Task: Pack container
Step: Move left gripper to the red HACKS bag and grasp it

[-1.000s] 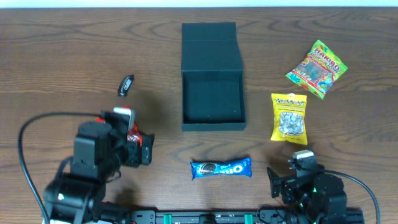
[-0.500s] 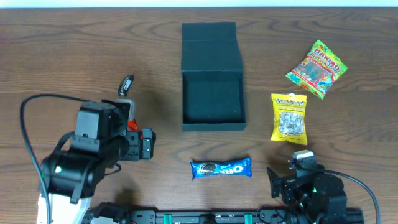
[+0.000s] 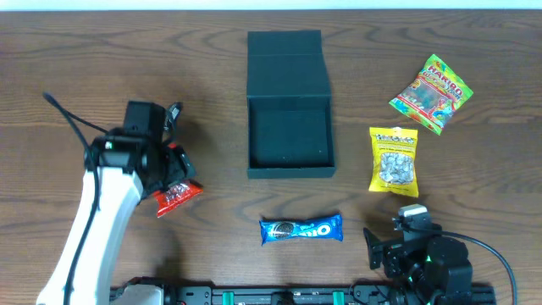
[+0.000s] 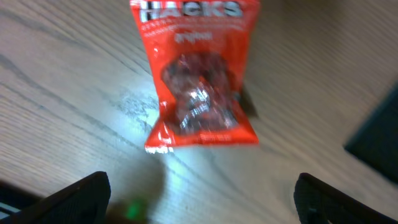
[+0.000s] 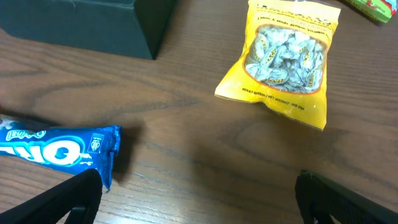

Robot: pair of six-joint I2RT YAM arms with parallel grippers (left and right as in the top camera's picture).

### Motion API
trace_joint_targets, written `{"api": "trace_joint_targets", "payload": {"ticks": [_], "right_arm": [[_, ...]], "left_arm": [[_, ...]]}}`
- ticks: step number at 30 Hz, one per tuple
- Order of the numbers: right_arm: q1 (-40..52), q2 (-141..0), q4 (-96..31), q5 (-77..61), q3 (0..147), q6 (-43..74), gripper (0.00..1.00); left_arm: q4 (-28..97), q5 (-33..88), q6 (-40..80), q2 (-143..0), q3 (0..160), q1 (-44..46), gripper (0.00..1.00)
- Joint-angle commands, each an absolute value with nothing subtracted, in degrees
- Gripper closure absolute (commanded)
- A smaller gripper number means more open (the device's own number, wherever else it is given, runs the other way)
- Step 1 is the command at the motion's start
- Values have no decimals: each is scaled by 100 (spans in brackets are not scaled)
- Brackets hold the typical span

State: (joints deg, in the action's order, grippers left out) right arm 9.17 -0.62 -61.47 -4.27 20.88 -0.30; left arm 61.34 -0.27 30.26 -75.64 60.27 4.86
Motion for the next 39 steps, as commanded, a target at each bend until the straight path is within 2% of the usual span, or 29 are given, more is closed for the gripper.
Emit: {"api": "trace_joint_targets", "payload": {"ticks": [1,19,39], "right_arm": [[816,-32,-6171,-432,2053,-73,1],[816,-32,-6171,-432,2053,-73,1],[816,-32,-6171,-432,2053,-75,1]], "left_arm": [[5964,143,3197,-7946,6136,161,5],[5109,429,3186,-9400,6108,3,5],[4381,410,3240,-9539,5256,3,5]]}}
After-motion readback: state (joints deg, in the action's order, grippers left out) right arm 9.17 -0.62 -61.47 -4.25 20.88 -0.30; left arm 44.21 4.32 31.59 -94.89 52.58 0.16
